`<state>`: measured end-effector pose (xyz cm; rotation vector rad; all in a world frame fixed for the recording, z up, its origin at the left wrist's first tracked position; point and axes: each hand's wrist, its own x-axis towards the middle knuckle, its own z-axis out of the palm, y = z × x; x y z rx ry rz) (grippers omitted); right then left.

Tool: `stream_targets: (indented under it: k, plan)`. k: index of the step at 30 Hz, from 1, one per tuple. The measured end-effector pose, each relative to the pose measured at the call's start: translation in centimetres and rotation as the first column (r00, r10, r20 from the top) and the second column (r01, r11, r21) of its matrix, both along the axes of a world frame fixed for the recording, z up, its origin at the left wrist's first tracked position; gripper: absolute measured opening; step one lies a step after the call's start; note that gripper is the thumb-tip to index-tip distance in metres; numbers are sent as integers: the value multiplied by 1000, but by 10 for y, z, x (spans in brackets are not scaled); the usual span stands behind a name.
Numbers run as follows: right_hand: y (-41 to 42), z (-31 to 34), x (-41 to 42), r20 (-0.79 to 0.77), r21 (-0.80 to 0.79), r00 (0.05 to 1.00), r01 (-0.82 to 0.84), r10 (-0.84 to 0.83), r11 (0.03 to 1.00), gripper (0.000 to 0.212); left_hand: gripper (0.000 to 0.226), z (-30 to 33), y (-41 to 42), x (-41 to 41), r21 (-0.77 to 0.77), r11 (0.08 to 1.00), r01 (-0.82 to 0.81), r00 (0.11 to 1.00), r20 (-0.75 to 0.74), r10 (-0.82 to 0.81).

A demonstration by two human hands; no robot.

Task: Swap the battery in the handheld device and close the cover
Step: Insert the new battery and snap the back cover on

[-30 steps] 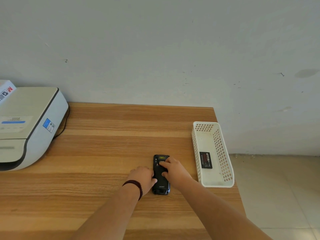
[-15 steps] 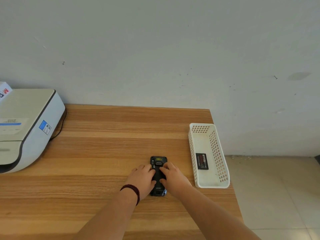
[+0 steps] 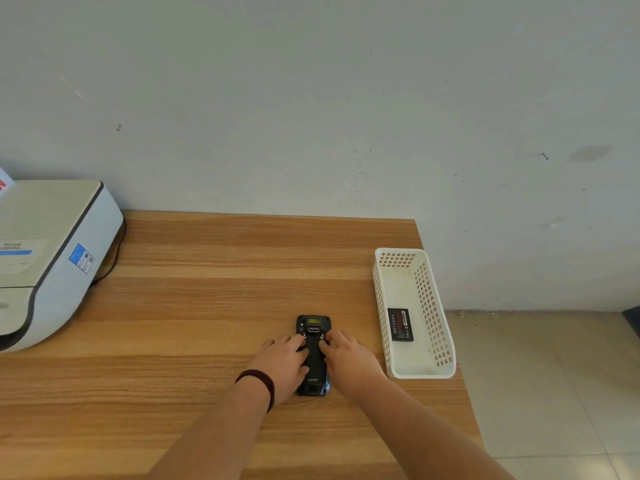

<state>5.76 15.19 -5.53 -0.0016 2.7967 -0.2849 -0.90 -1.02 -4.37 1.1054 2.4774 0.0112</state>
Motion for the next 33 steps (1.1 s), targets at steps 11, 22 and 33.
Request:
stream_targets:
  k: [11,22,33]
  plan:
    - [-1,7,-3,-35,-18,998,55,-55,998,34,49,1,-2,-4,-26,999,-18,999,-49,17]
    - [2,8,-11,-19,-93,992,126,-128,988,35,44,2,-3,-14,14,996,-93,995,-21,94]
    - [7,9,-27,34,-59,994,101,-100,993,38,44,4,14,-36,-63,997,-42,999,12,42]
